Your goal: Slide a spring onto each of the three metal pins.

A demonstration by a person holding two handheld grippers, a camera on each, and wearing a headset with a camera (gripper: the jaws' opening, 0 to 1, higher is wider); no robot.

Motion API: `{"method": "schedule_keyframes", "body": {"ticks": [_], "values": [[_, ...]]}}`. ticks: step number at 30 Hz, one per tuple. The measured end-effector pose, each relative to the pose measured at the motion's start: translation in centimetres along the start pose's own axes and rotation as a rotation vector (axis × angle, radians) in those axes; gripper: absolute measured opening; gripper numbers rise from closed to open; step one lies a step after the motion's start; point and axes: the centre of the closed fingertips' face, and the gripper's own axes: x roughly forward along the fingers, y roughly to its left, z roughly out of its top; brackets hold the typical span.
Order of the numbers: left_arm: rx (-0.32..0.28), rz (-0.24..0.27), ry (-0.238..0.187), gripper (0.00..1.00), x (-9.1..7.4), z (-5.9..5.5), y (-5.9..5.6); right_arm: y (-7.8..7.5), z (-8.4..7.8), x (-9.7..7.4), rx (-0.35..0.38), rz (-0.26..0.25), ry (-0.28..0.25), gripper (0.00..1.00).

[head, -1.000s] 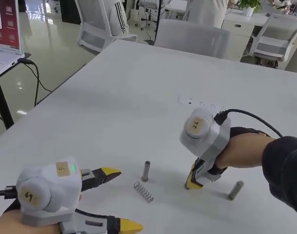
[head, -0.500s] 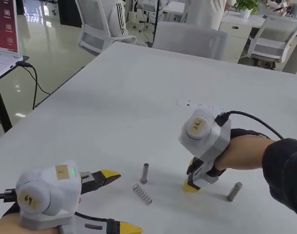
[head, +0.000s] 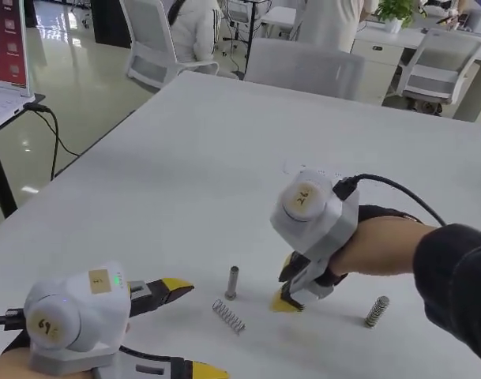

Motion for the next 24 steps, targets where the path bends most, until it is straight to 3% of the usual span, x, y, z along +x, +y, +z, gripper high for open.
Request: {"method": "schedule_keyframes", "body": {"ticks": [20, 24], "values": [[0.003, 0.000, 0.003, 0.68, -0.1, -0.2, -0.2, 3.8, 2.7, 2.4, -0.007, 0.038, -0.033, 0.17], [-0.001, 0.003, 0.001, 0.67, -0.2, -0.2, -0.2, 3.7, 3.0, 3.2, 0.059, 0.021, -0.044, 0.16]]}}
